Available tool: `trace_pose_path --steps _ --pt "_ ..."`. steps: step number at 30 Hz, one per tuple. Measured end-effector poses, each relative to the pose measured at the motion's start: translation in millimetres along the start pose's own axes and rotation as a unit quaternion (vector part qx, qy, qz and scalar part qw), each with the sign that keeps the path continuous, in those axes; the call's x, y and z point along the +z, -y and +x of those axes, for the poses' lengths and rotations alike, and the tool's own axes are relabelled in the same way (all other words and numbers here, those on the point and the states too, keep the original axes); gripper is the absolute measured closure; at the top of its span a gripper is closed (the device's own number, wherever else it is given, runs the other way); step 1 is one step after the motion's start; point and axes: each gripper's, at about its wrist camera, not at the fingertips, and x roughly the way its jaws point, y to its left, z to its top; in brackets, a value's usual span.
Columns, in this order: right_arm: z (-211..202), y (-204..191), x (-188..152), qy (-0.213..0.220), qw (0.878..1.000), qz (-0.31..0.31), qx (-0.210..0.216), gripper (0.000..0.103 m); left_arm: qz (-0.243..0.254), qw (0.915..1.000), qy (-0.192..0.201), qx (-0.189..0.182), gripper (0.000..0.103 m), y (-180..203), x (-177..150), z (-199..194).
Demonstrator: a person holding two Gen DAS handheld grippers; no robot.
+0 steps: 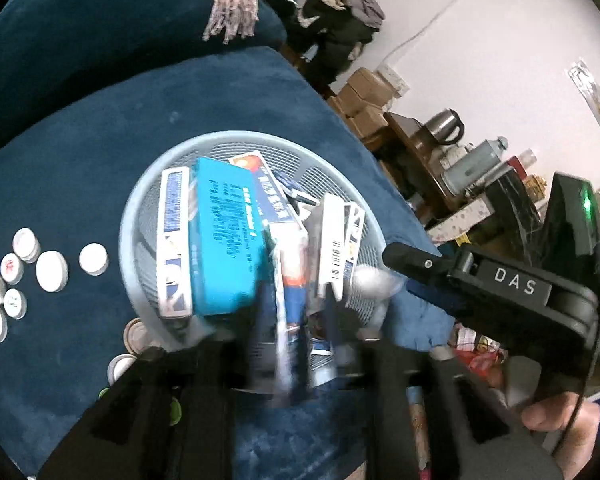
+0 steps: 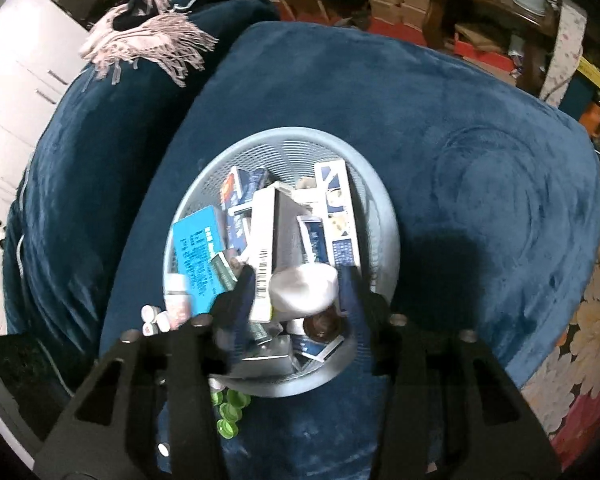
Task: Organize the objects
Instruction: 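Carry the tube and white cap to the basket and release both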
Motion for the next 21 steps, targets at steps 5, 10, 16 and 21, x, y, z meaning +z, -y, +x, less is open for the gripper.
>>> trace_pose_path --steps 5,10,16,21 --pt "-6.9 -2.4 -2.7 0.015 0.999 -0.014 -0.034 0.011 -0.006 0.9987 0.036 0.035 0.001 -9.3 3.6 -23.2" --pt "-5.9 -13.1 -6.1 0.021 0.999 -0.032 -0.038 0.005 -0.027 0.9969 0.041 0.062 0.001 -27.0 4.3 -37.5" --pt "-8.7 -47.1 -12.8 0.047 0.995 -0.078 -0.03 0.003 -0.045 0.9924 0.044 0.105 0.001 -58.1 0.3 -52.0" --pt "0.8 -89.3 -24.5 0.049 0.989 -0.135 -0.019 0.003 -0.067 0.9845 0.047 0.155 0.001 -98.7 -3.4 -70.4"
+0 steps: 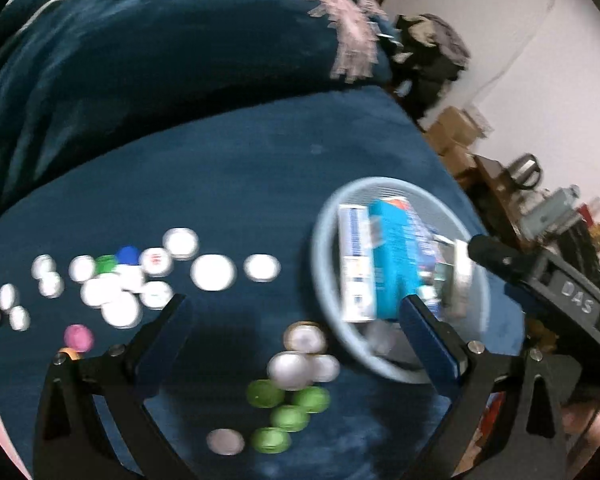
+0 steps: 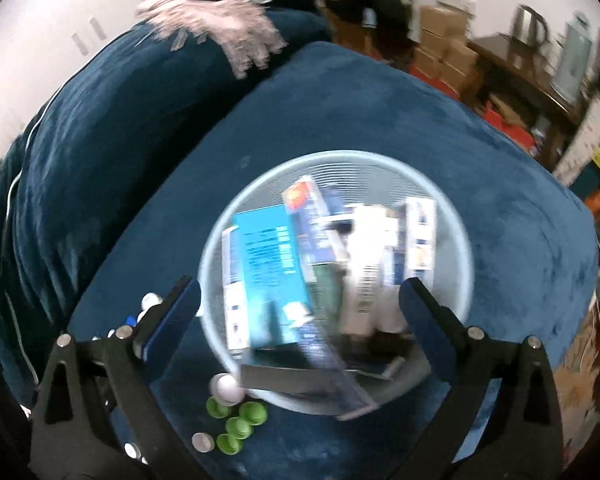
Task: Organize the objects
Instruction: 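Carry the tube and white cap to the basket and release both, then grasp the gold cap with the left tool while the right tool grasps a silver-lined cap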
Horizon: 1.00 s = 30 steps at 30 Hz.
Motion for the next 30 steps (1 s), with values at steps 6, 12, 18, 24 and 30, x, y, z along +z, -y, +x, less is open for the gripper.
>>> trace_pose_path --steps 6,12,18,24,30 --pt "14.1 -62.1 -8.8 -0.005 0.997 -0.076 0.035 0.003 -0.035 0.9978 0.001 0.056 0.001 -65.9 -1.1 -9.2" --pt "37.6 -119.7 -28.7 -0.045 0.988 -0.118 0.092 0.003 -0.07 0.992 -0.015 0.104 0.001 -141.6 -17.5 -15.6" --pt "79.6 -173.3 -62.2 -0.122 0.969 -0.171 0.132 0.004 -0.119 0.9827 -0.028 0.139 0.001 -206.9 -39.3 -26.9" --pt "119.5 -217.4 -95.4 -0.193 0.947 -0.195 0.166 0.01 -0.159 0.9744 -0.04 0.154 0.001 -242.8 -54.9 -31.7" --pt "146.3 -242.3 -114.3 -0.23 0.939 -0.191 0.167 0.031 -0.174 0.9699 -0.049 0.163 0.001 -257.5 -61.4 -30.2"
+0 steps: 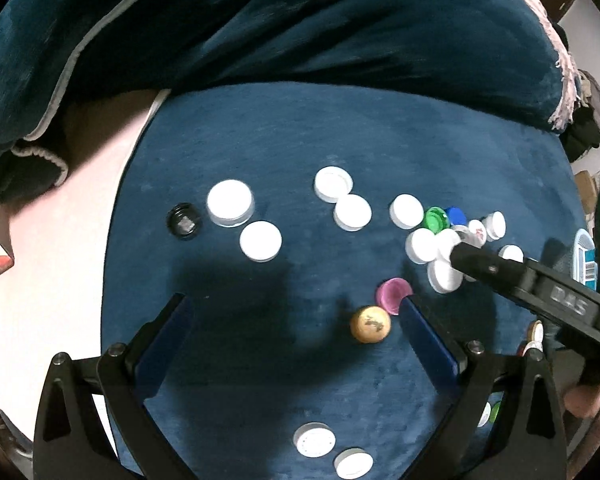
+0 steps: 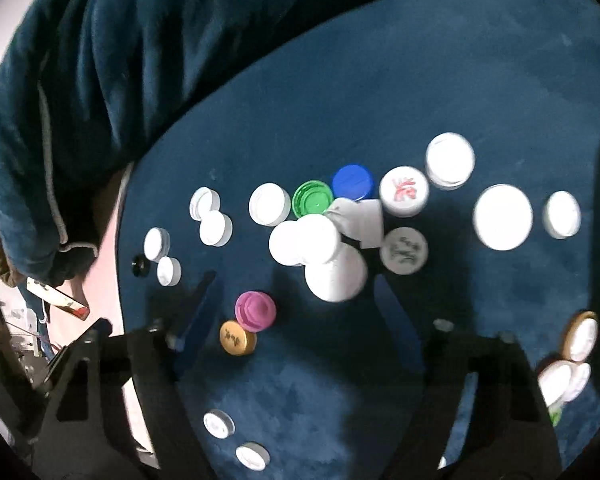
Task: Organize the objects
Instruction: 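Grasp the gold cap with the left tool while the right tool grasps a silver-lined cap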
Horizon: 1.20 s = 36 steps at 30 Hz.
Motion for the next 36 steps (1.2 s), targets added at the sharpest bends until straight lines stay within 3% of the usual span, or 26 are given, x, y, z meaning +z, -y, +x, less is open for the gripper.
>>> trace_pose_path --steps 11,14,19,25,28,30,31,32,33,36 --pt "23.9 0.5 12.1 0.002 1.0 0.011 -0.027 0.042 0.013 0.9998 -0.011 0.005 0.001 1.0 -3.2 11.3" --pt "29.5 -3.4 14.7 0.005 0.999 -0.004 -0.035 0.071 0.014 0.9998 -0.017 0.002 0.001 1.5 -5.1 15.8" --pt "23.1 -3.4 16.4 0.0 0.999 -0.011 -0.03 0.07 0.02 0.9995 -0.022 -0.002 0.001 3.1 -7.5 19.2" --pt "-5.4 0.6 15.8 0.016 0.999 -0.016 -0.031 0.07 0.057 0.9973 -0.031 -0.035 0.004 23.0 -18.4 27.5" --pt "-19.0 4.8 15.1 0.024 0.999 -0.016 -0.031 0.07 0.086 0.9945 -0.047 -0.037 0.012 36.2 -25.2 41.0" --pt "-24.7 4.4 14.0 0.028 0.999 -0.019 -0.032 0.07 0.099 0.9931 -0.056 -0.031 0.026 41.6 -27.4 52.5" --pt "-26.5 4.0 13.3 0.029 0.999 -0.02 -0.033 0.07 0.103 0.9925 -0.058 -0.03 0.036 43.1 -28.0 57.4" --pt "-30.1 4.1 12.7 0.03 0.999 -0.023 -0.033 0.07 0.107 0.9921 -0.059 -0.03 0.067 43.9 -28.3 59.7" --pt "-32.4 4.1 11.8 0.031 0.999 -0.025 -0.034 0.07 0.11 0.9914 -0.063 -0.032 0.075 44.9 -28.6 61.8" --pt "-41.0 4.0 9.5 0.035 0.998 -0.029 -0.037 0.07 0.102 0.9926 -0.052 -0.04 0.075 45.2 -26.0 51.2"
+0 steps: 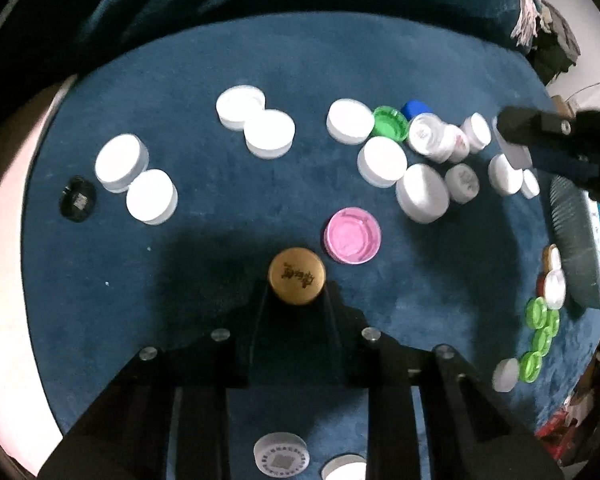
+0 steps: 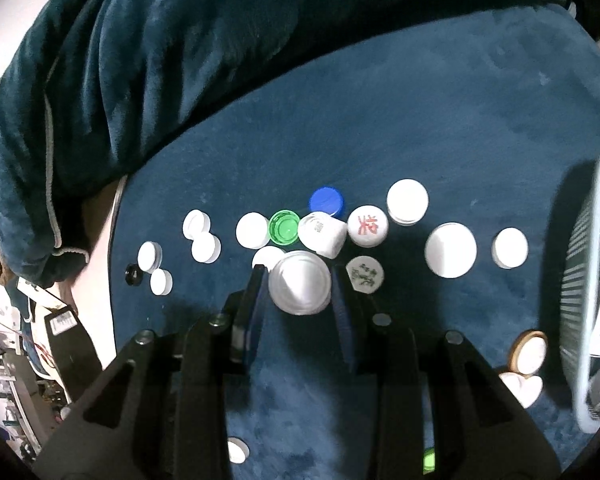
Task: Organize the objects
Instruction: 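Grasp the gold cap with the left tool while the right tool grasps a silver-lined cap, then carry the gold cap and silver-lined cap to the basket and release both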
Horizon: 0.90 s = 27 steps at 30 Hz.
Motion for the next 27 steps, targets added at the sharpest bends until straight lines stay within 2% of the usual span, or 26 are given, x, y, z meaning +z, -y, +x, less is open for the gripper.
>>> trace_pose_path --steps 7,12,19,23,27 --pt "-36.8 14.9 -5.1 0.023 1.0 0.01 0.003 0.07 -0.028 0.9979 0.047 -0.036 0.075 9.0 11.3 -43.6" --pt "-81.7 45.1 -15.9 0.059 0.998 0.032 -0.002 0.07 -0.011 0.9948 0.07 -0.073 0.075 46.5 16.7 -67.0" --pt "-156.9 127.5 -48.3 0.121 0.986 0.116 -0.021 0.07 0.056 0.985 0.082 -0.141 0.075 152.6 19.9 -85.1" --pt "-195.5 189.7 -80.6 0.159 0.968 0.19 -0.04 0.07 0.106 0.9745 0.077 -0.183 0.075 223.6 12.0 -90.5" --pt "-203.3 237.3 -105.2 0.156 0.953 0.254 -0.057 0.07 0.154 0.9626 0.062 -0.214 0.075 287.2 -4.6 -87.8"
